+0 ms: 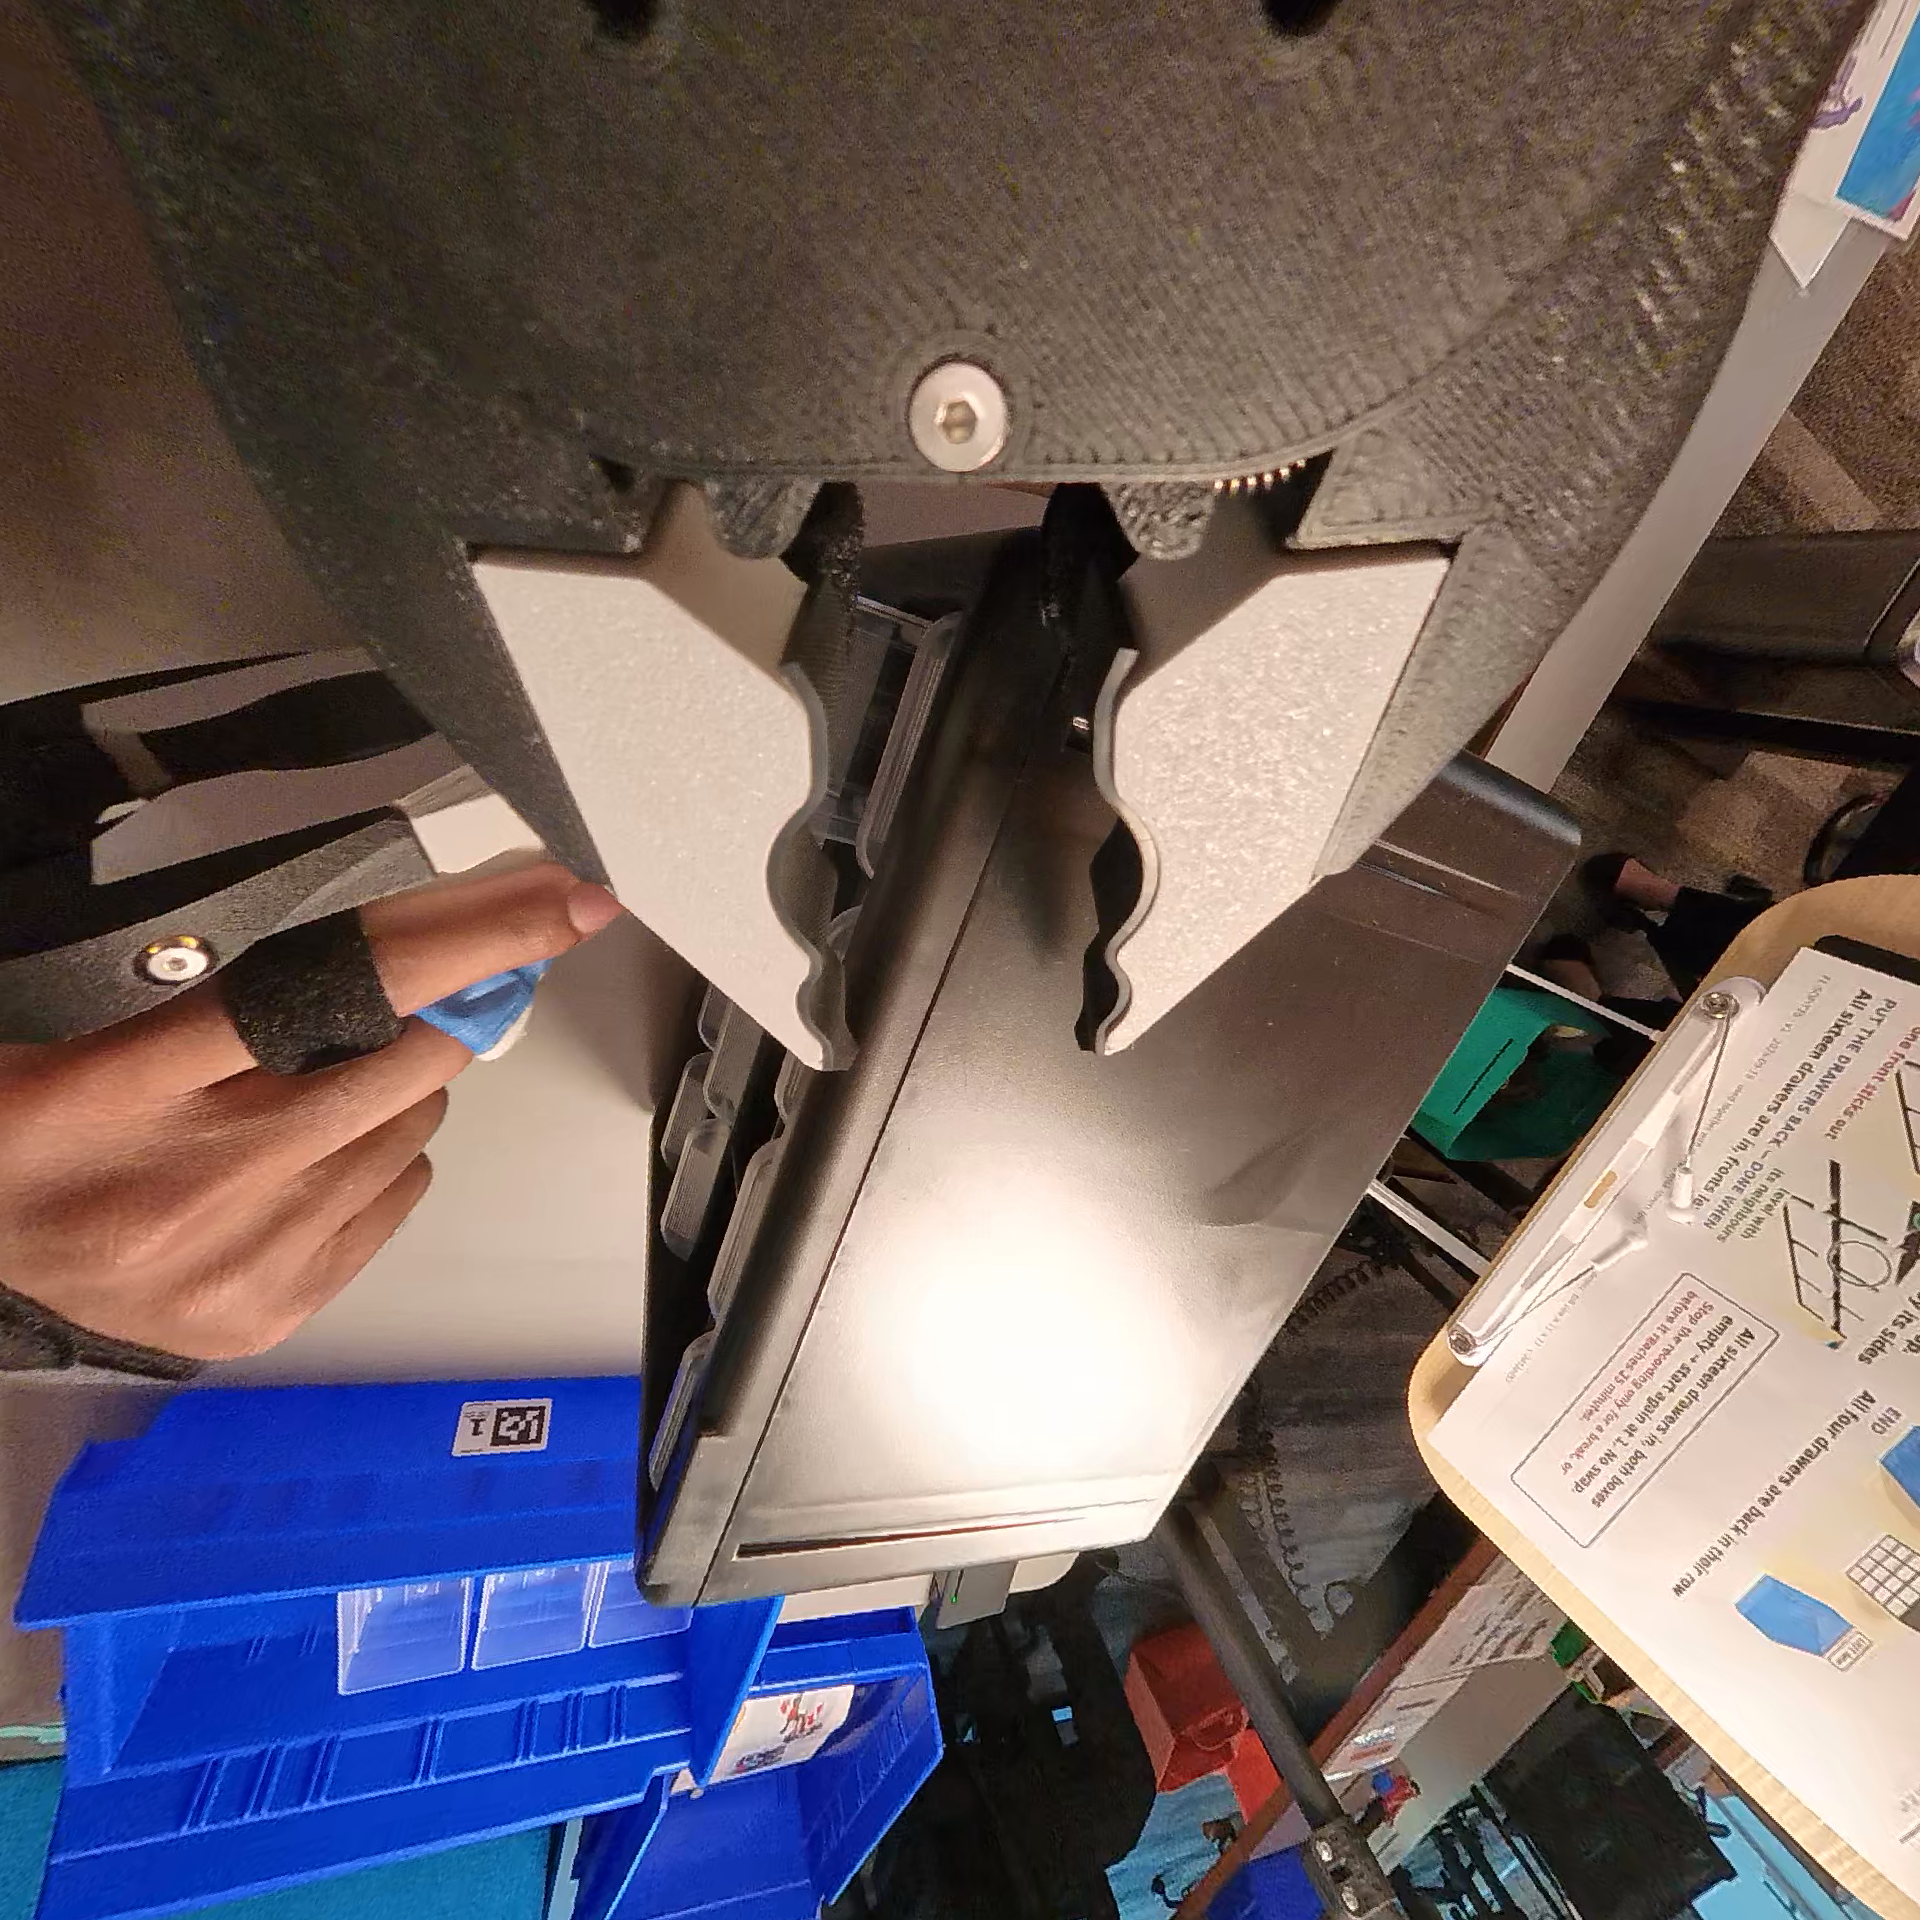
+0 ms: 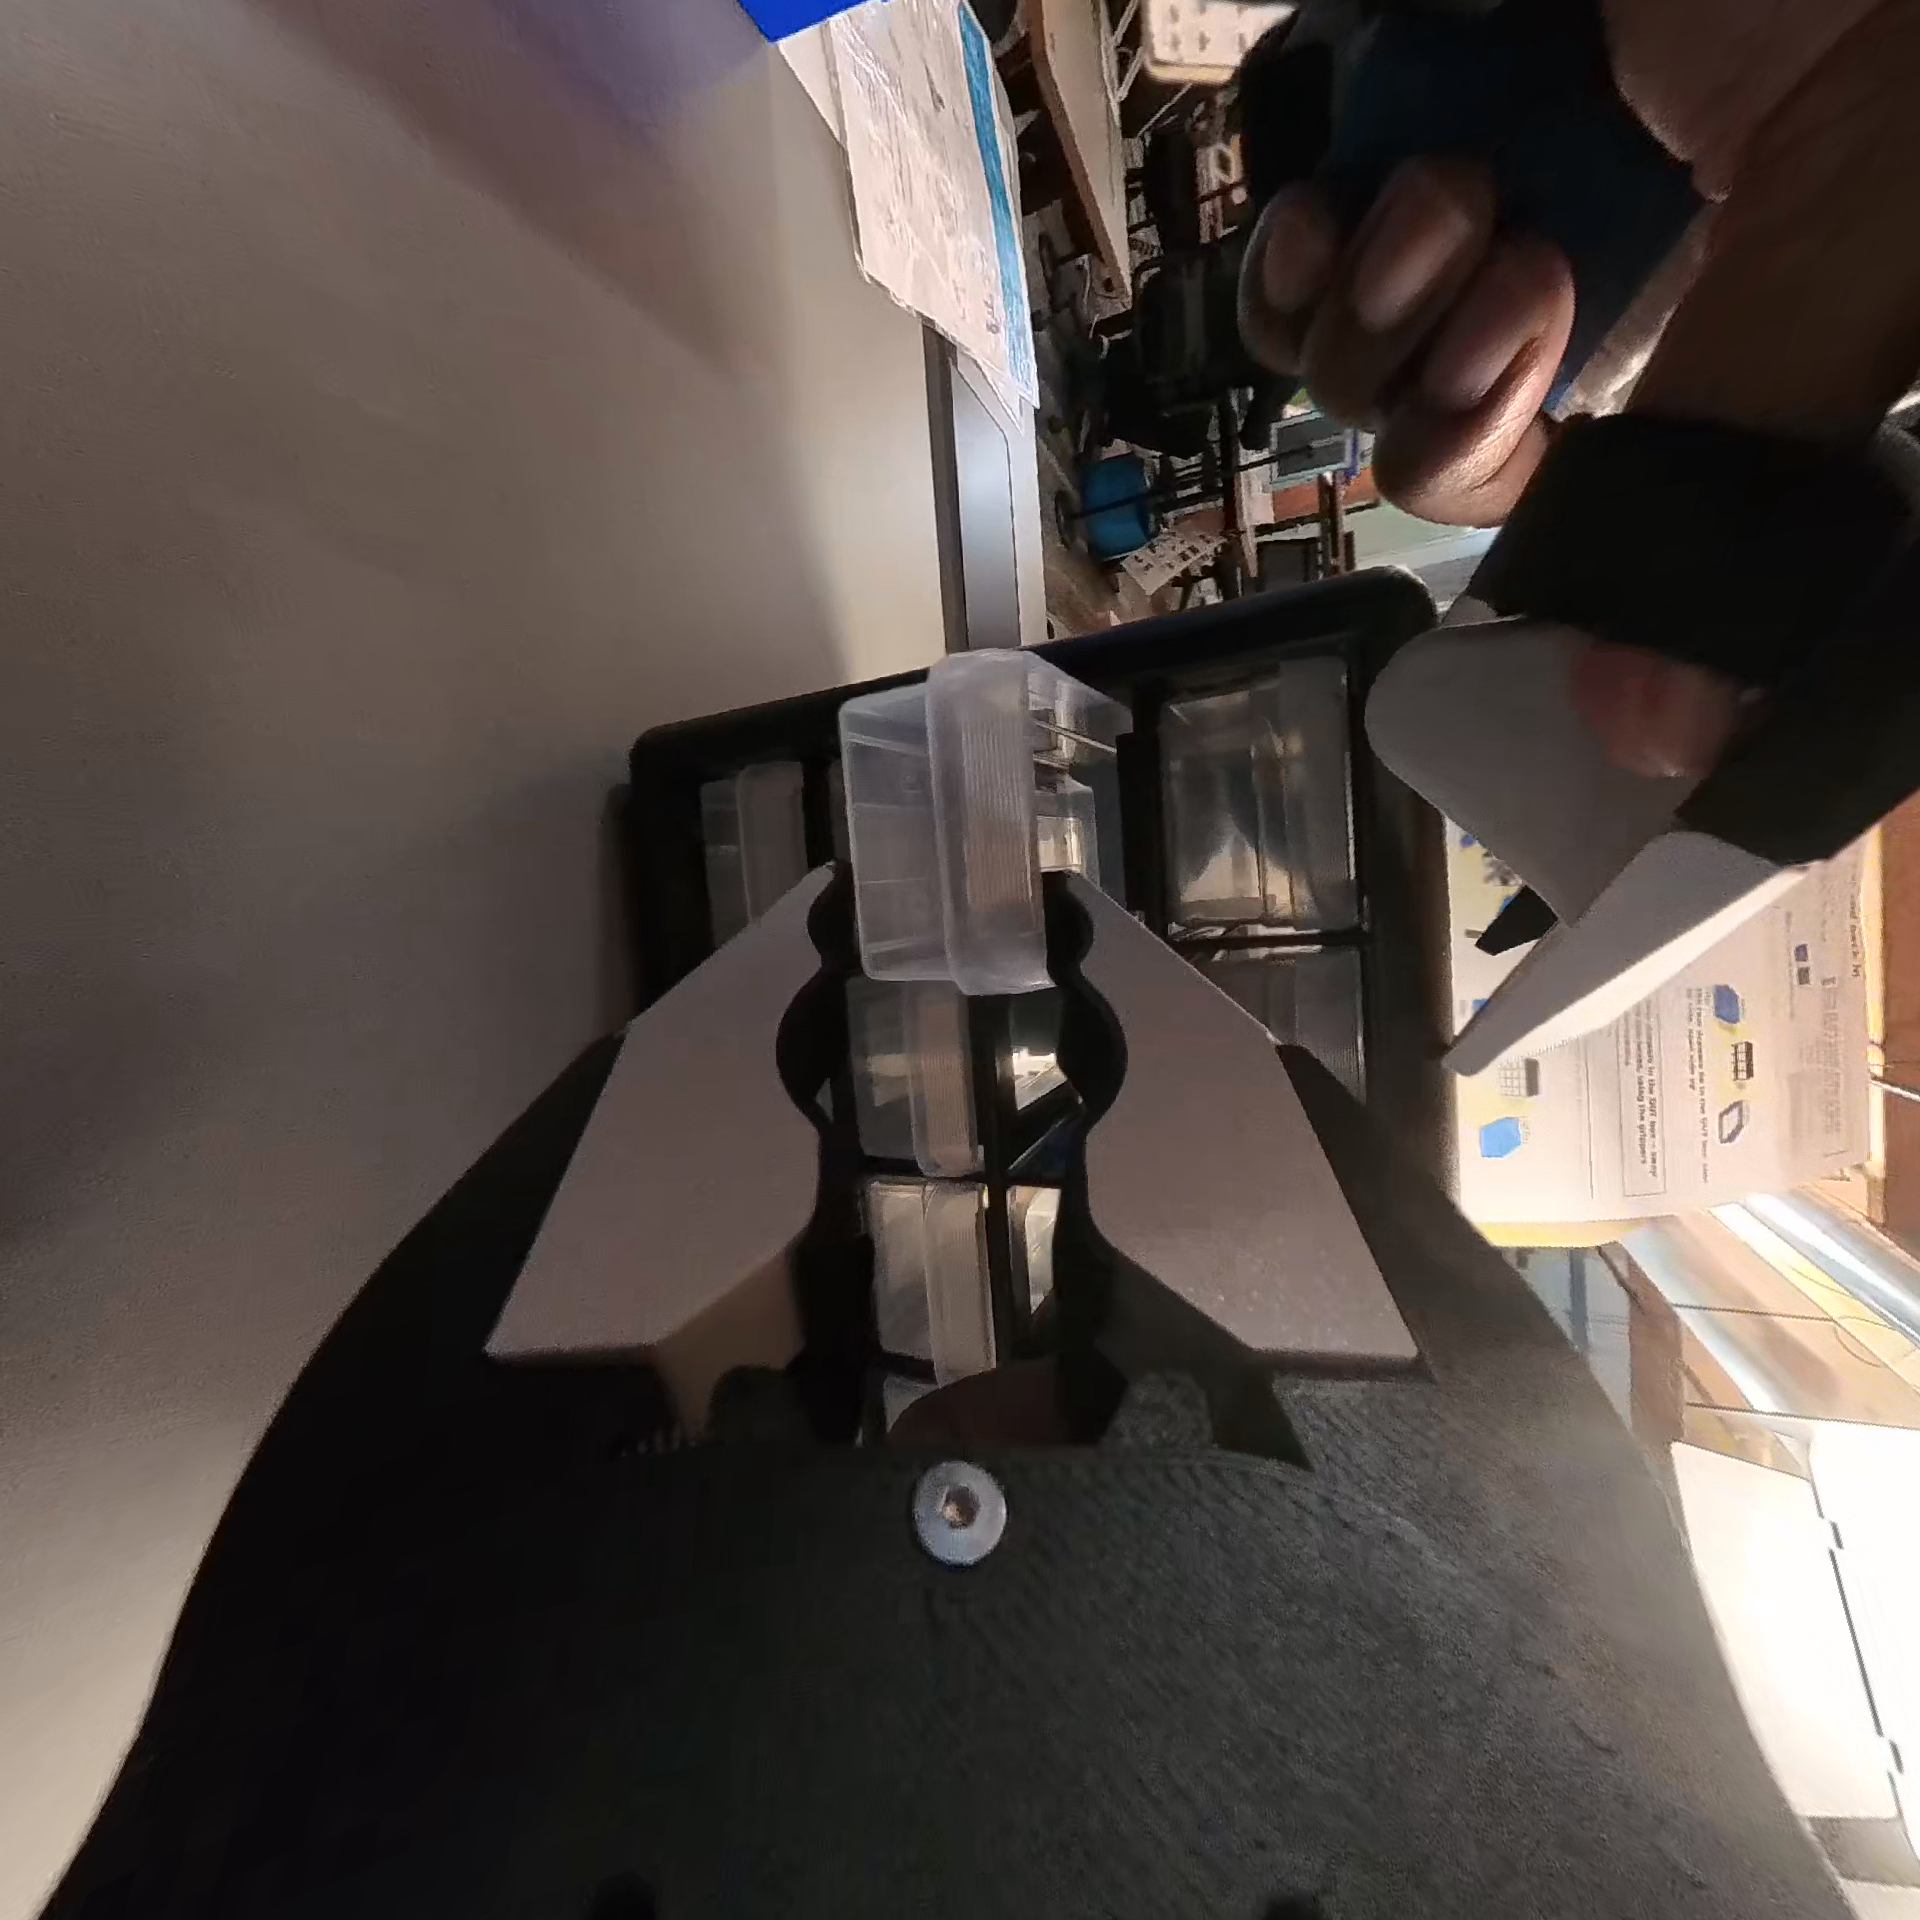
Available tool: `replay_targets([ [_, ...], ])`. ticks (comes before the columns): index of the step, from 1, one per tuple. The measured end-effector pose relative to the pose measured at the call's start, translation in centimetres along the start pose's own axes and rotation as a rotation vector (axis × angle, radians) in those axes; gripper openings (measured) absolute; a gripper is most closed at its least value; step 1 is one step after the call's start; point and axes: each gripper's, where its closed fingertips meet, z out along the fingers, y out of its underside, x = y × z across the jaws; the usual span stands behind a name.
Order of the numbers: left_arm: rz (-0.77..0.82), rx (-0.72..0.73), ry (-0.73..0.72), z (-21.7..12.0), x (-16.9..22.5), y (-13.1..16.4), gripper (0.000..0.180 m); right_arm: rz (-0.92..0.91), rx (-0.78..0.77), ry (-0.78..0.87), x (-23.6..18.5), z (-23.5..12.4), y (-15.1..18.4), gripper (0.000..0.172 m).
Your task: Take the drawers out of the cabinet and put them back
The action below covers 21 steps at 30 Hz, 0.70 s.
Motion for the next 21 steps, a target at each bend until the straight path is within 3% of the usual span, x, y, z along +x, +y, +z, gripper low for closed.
replay_targets([
  [12, 0.002, -0.002, -0.001, 0.0, 0.0, 0.0, 0.048, -0.065, 0.02, -0.006, -1.6, -2.5, -0.9, 0.036],
  [21, 0.002, -0.002, 0.0, 0.0, 0.0, 0.0, 0.048, -0.056, 0.028, -0.115, -3.8, -5.5, -1.0, 0.025],
])
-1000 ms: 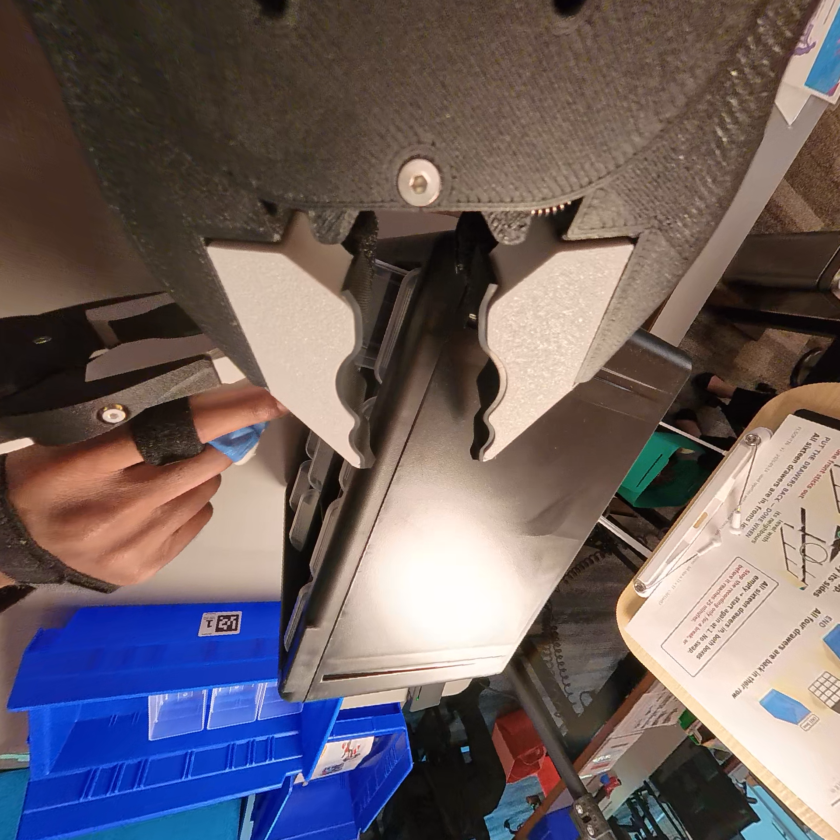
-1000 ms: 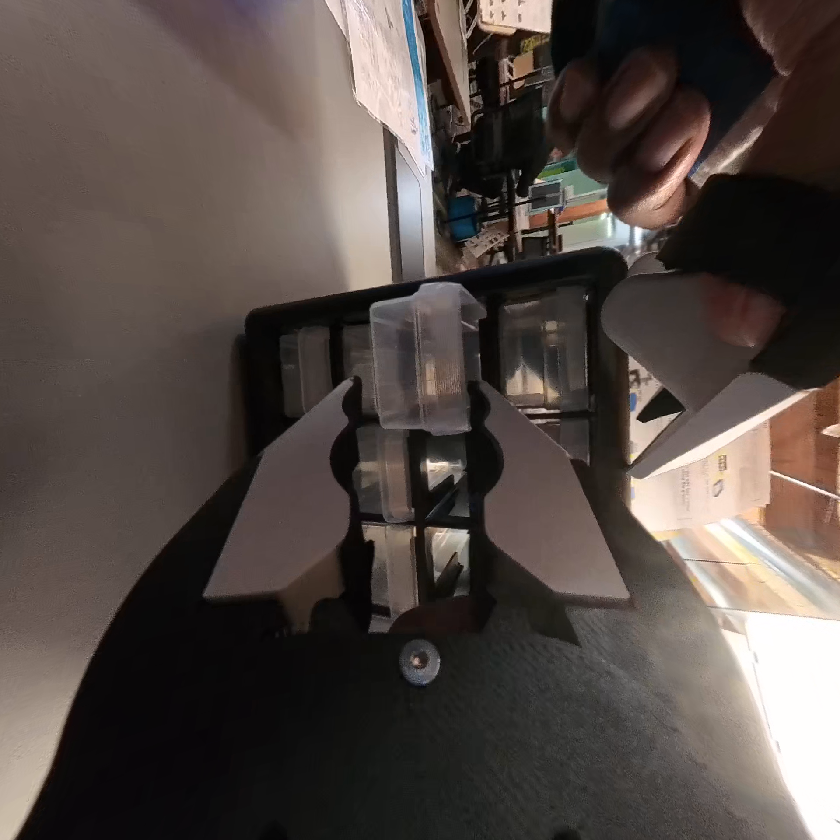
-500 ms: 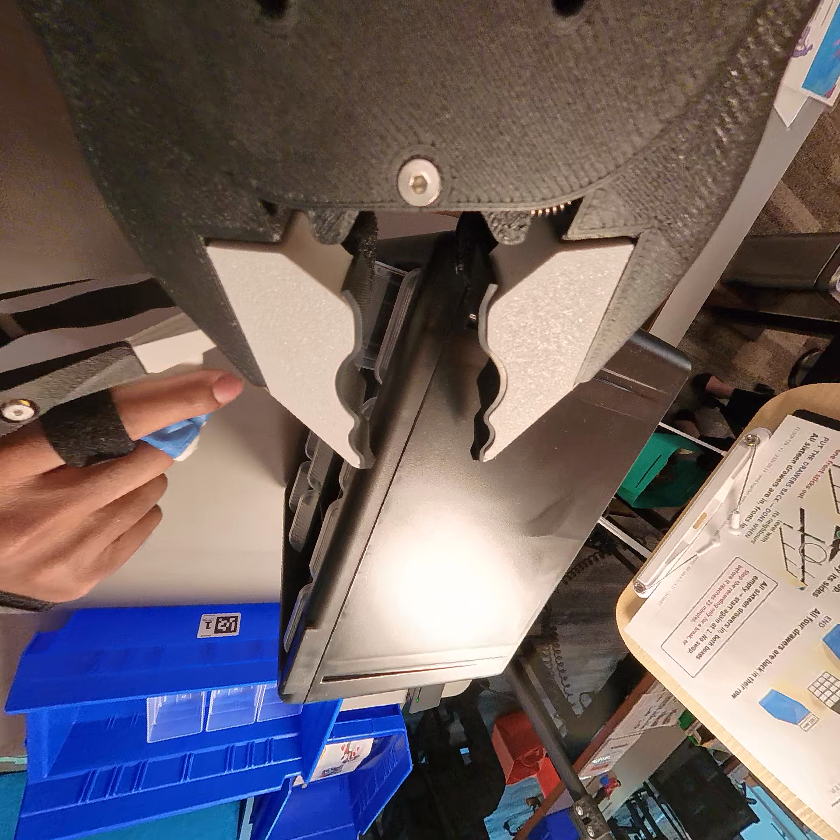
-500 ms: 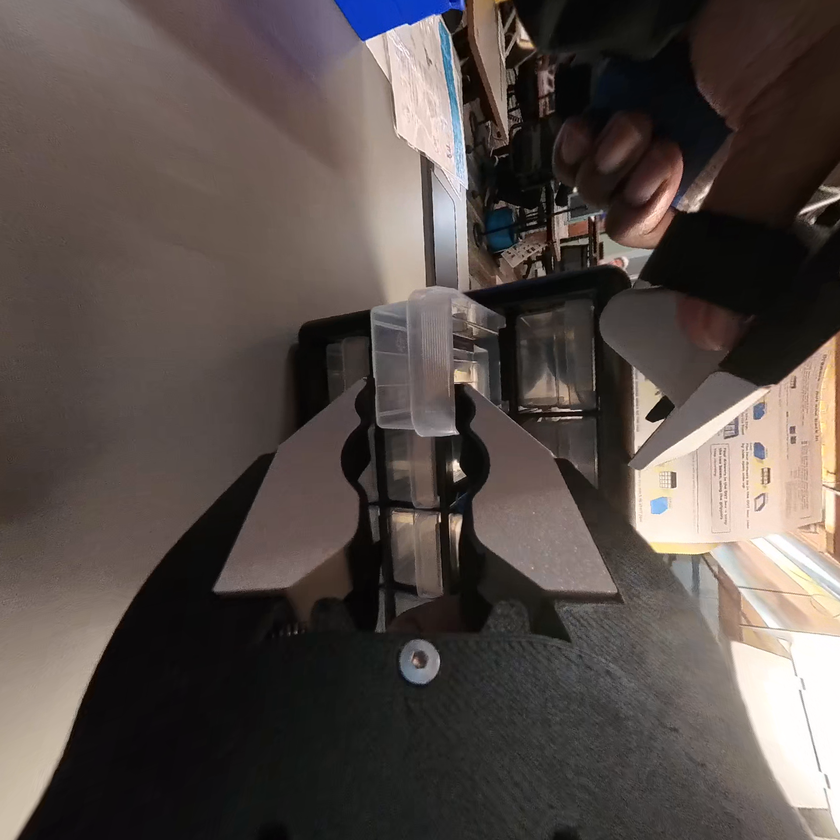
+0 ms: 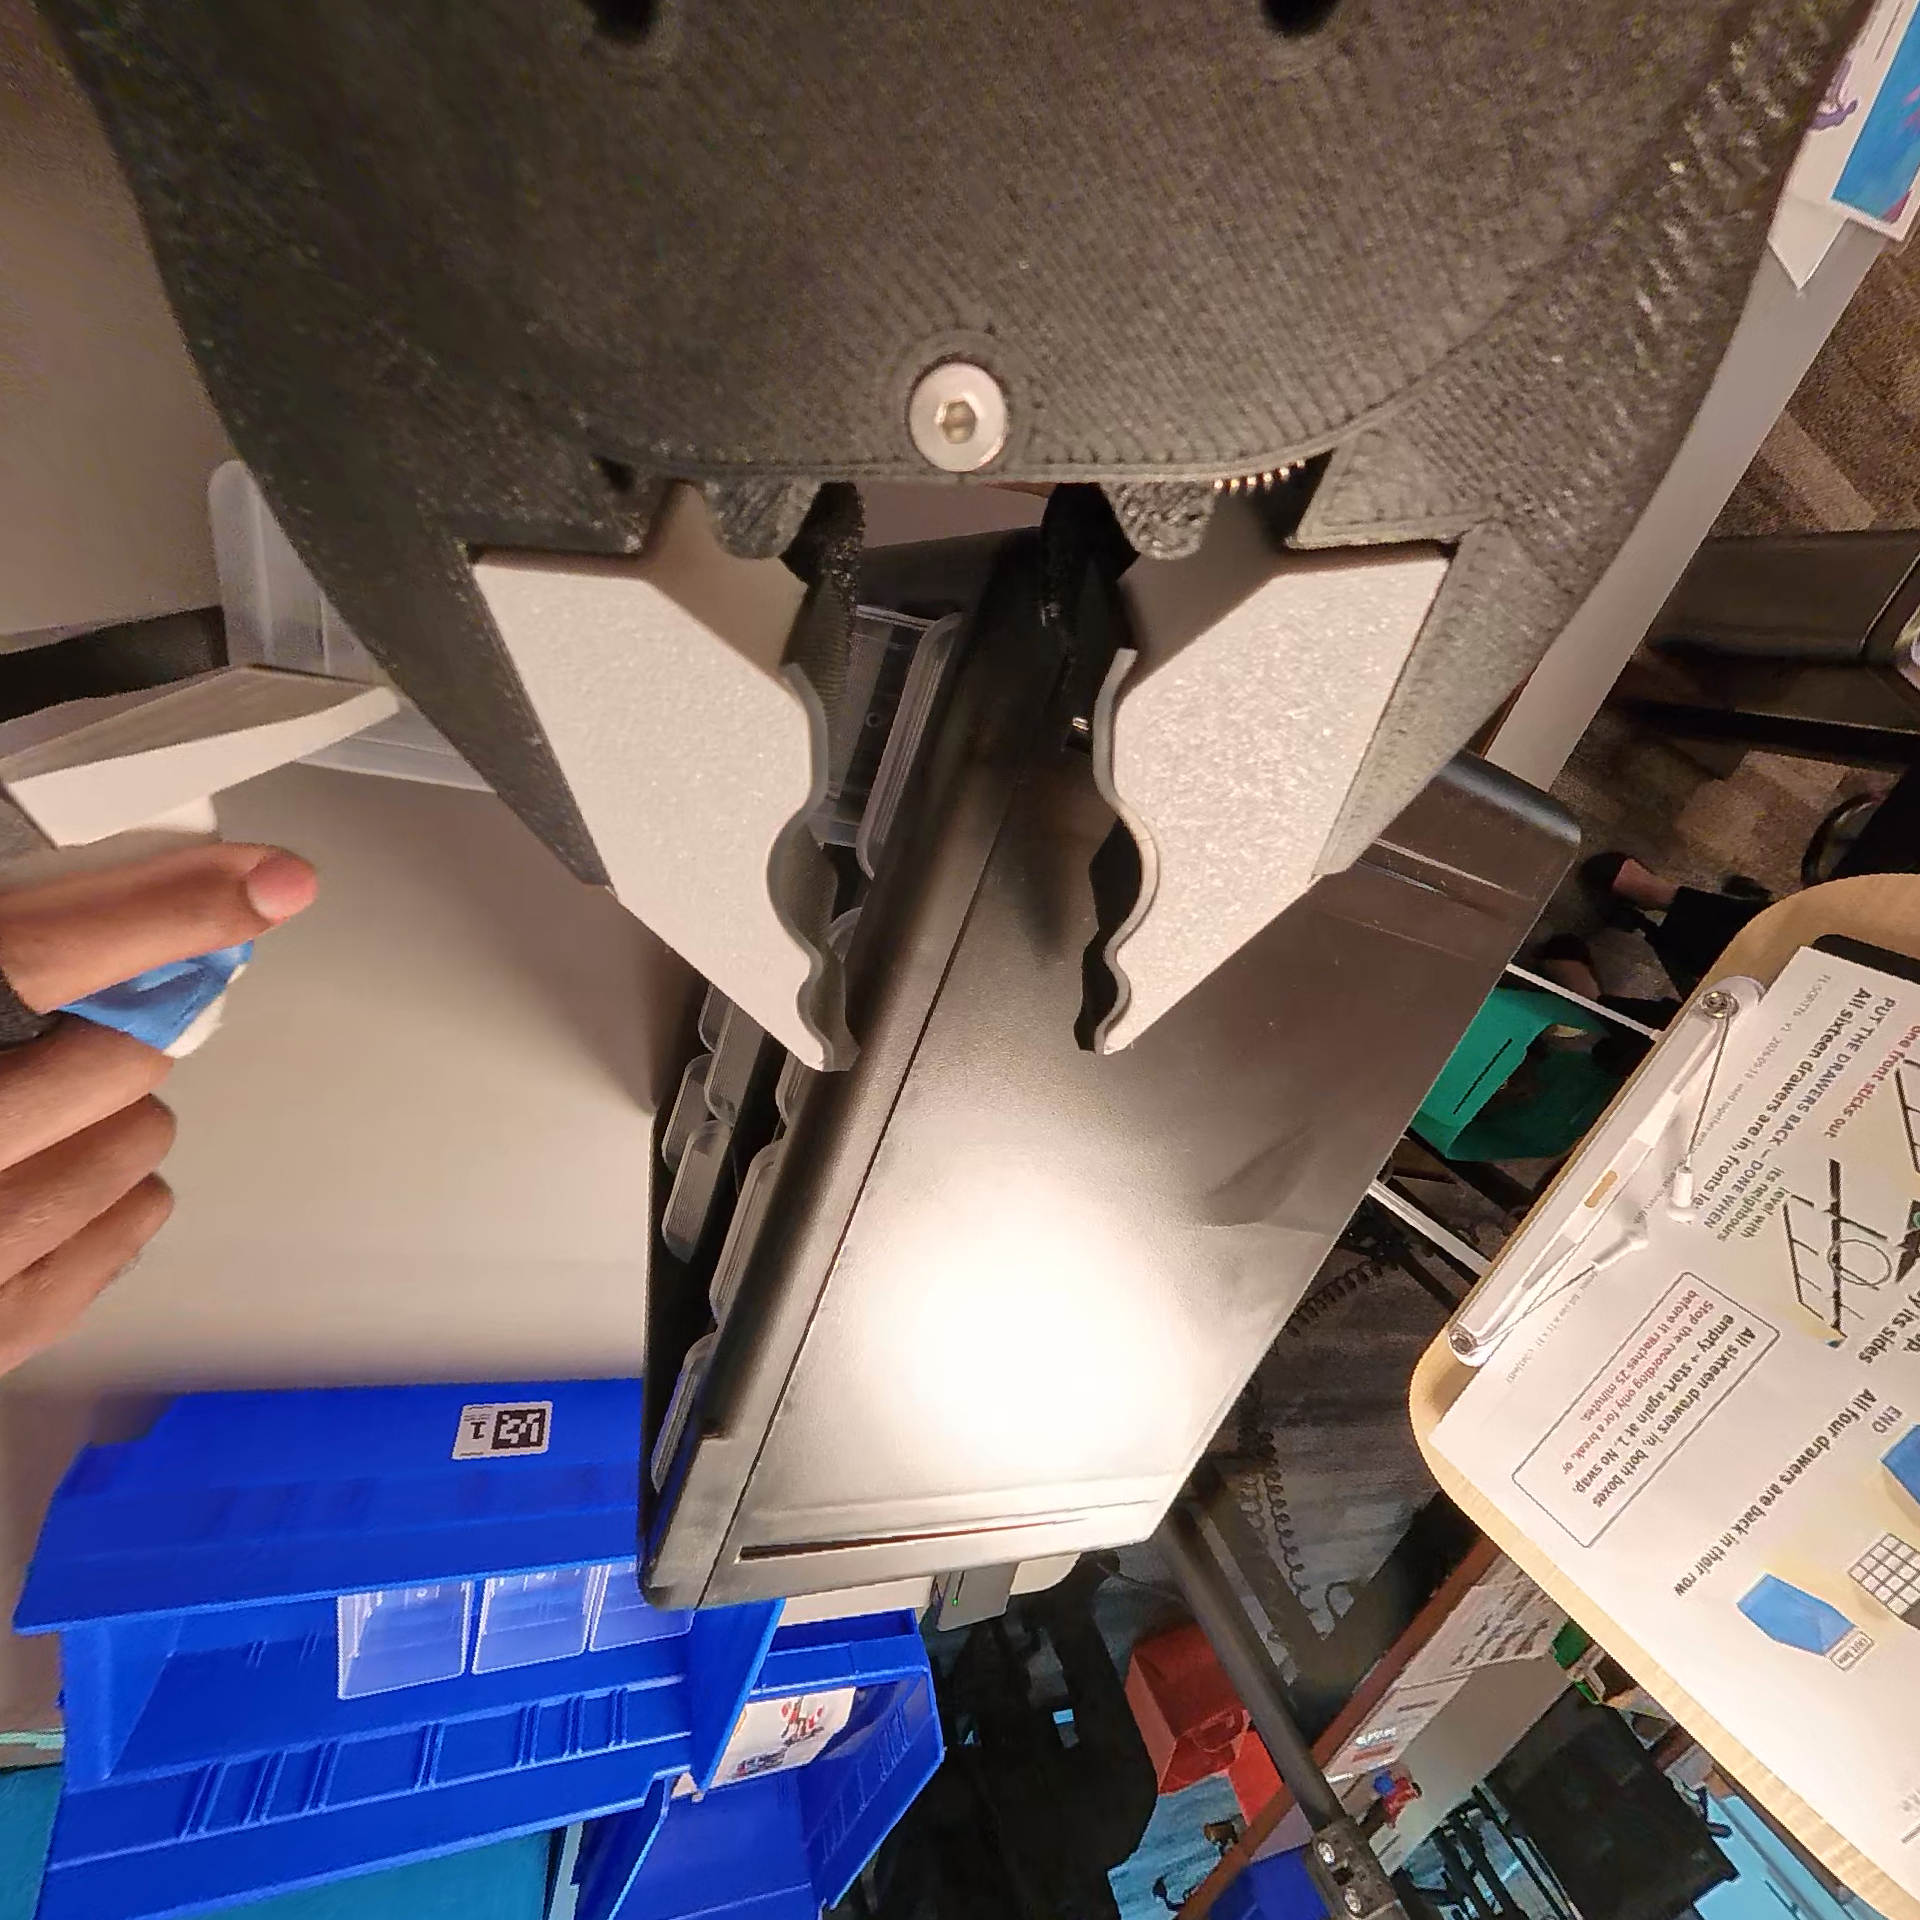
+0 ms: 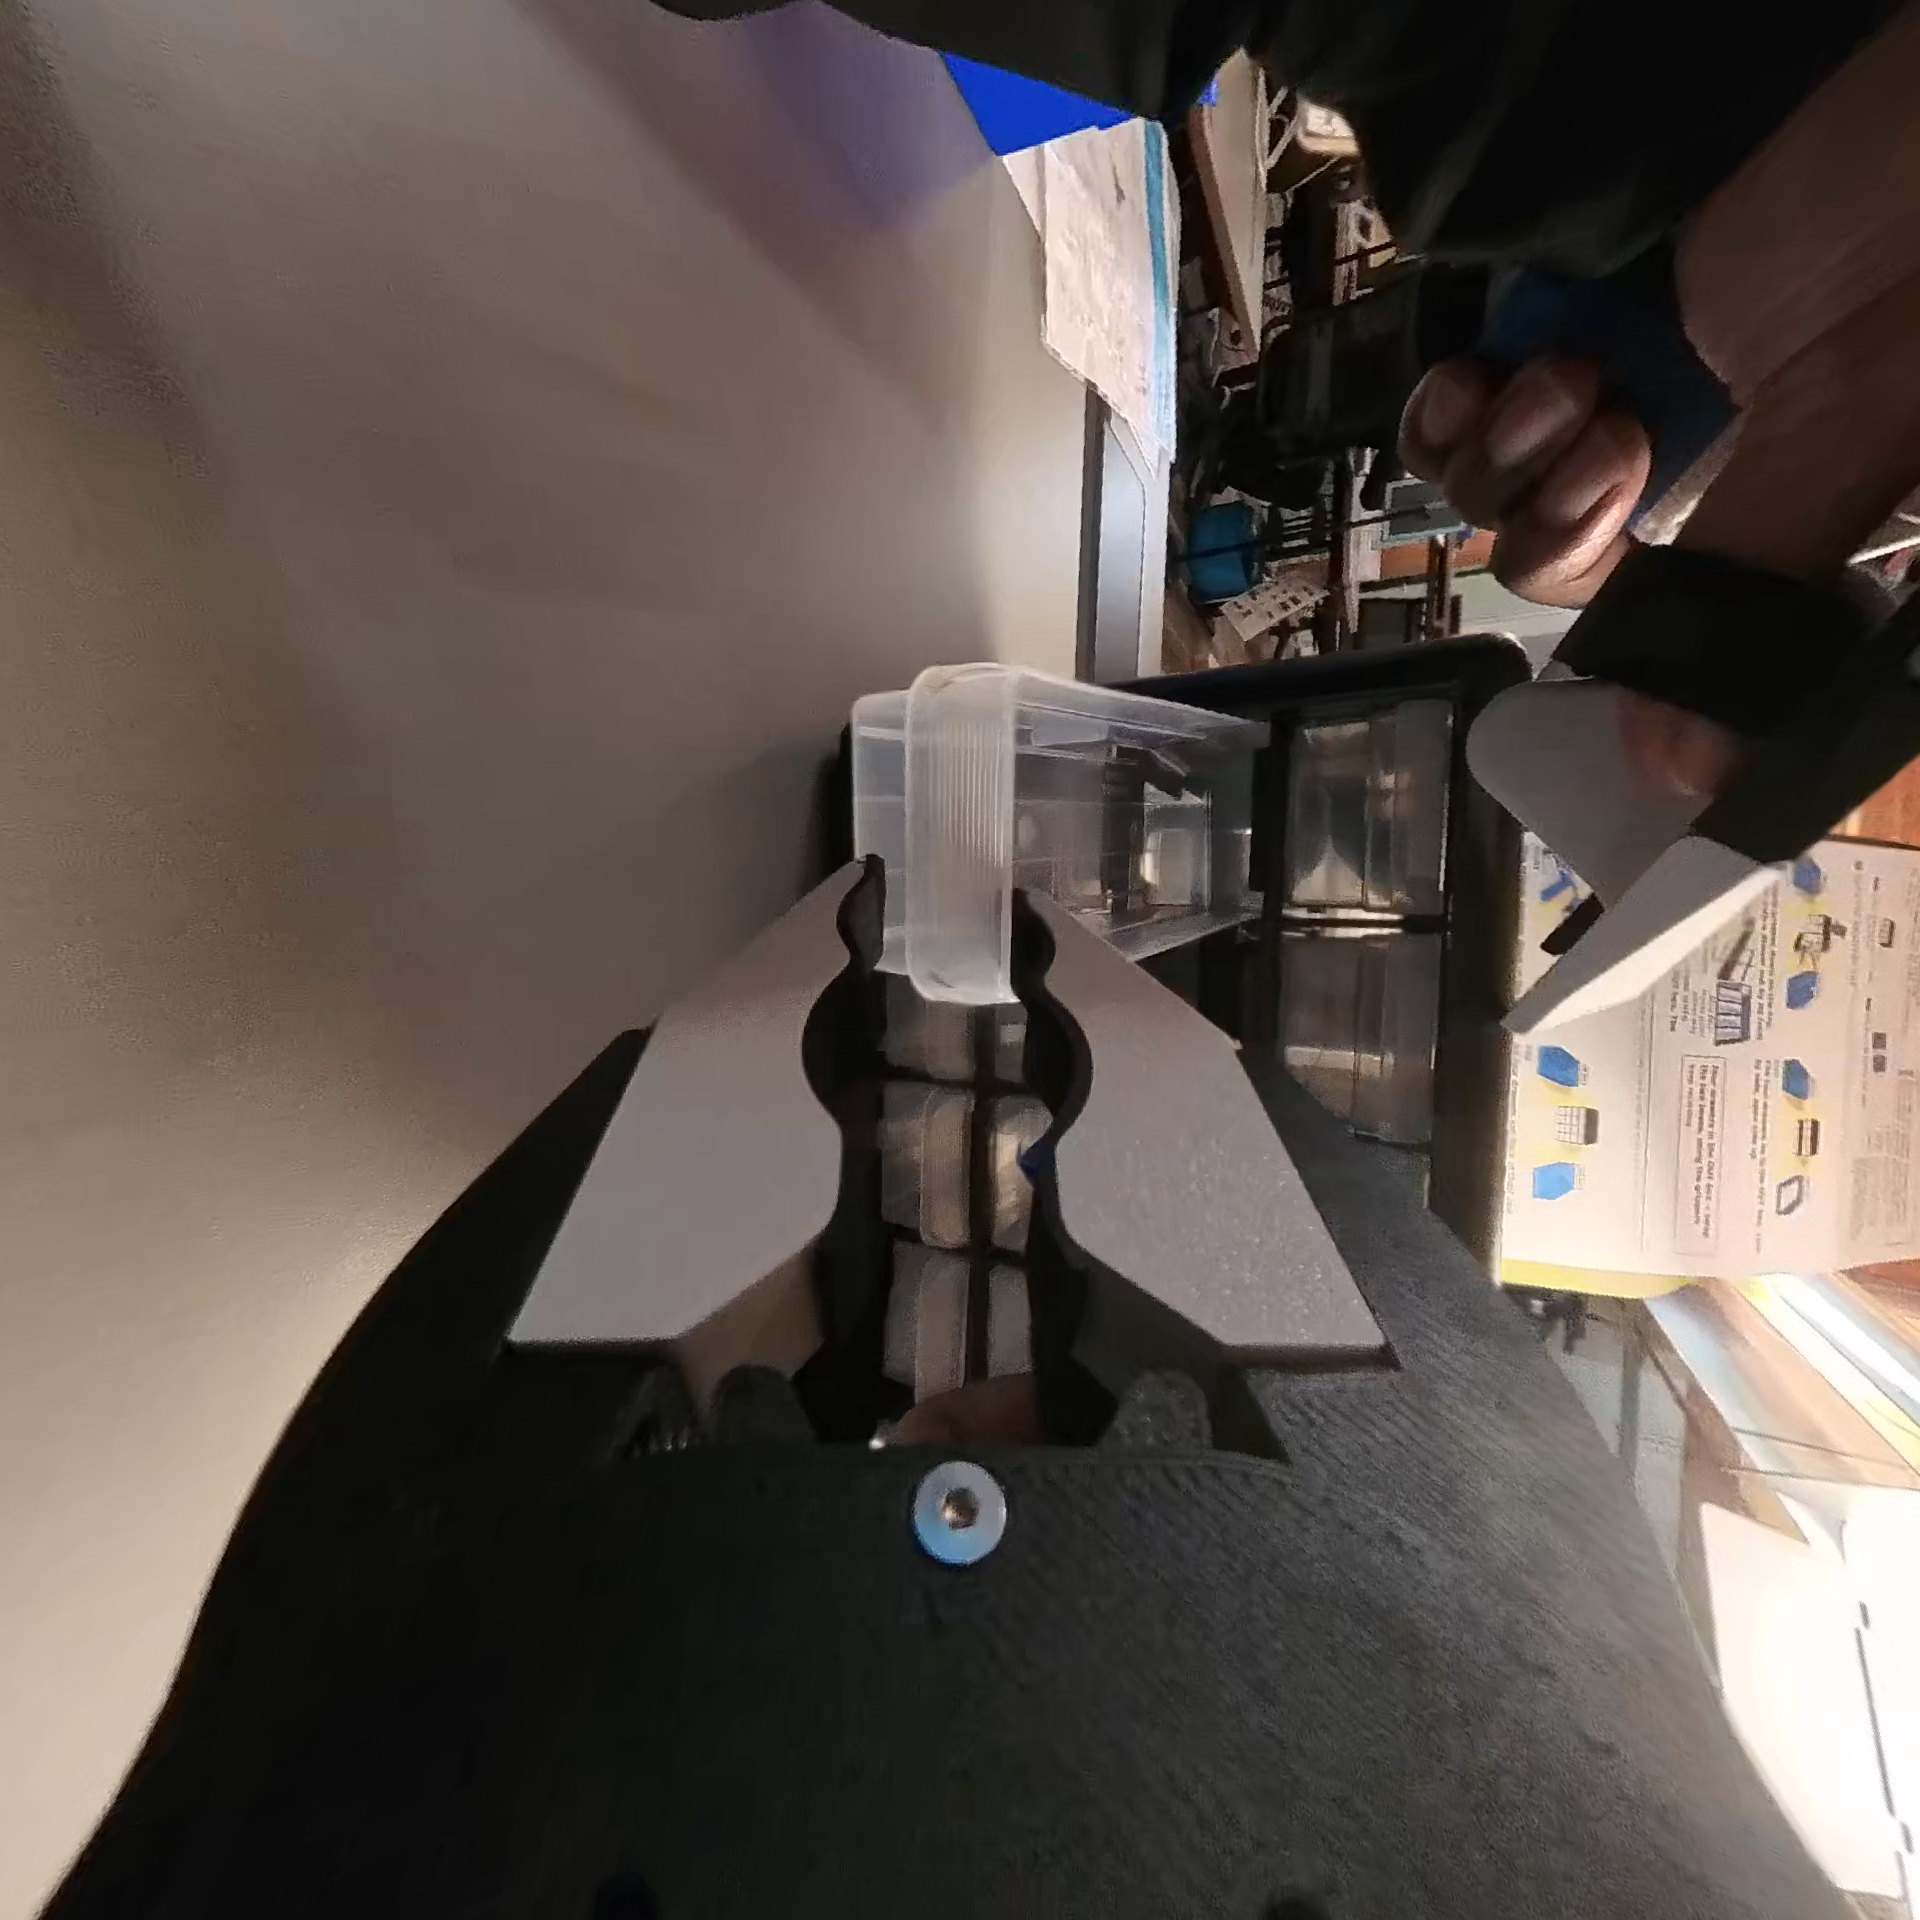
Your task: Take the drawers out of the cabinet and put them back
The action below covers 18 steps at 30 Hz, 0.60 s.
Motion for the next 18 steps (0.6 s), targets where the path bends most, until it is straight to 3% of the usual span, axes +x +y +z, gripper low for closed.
replay_targets([
  [7, -0.002, 0.007, 0.019, -0.2, 0.3, -0.1, 0.044, 0.051, 0.033, -0.034, 0.4, -1.6, 0.2, 0.026],
  [18, -0.002, 0.007, 0.018, -0.2, 0.4, -0.1, 0.044, 0.178, 0.133, -0.128, 3.5, -3.1, -2.3, 0.026],
])
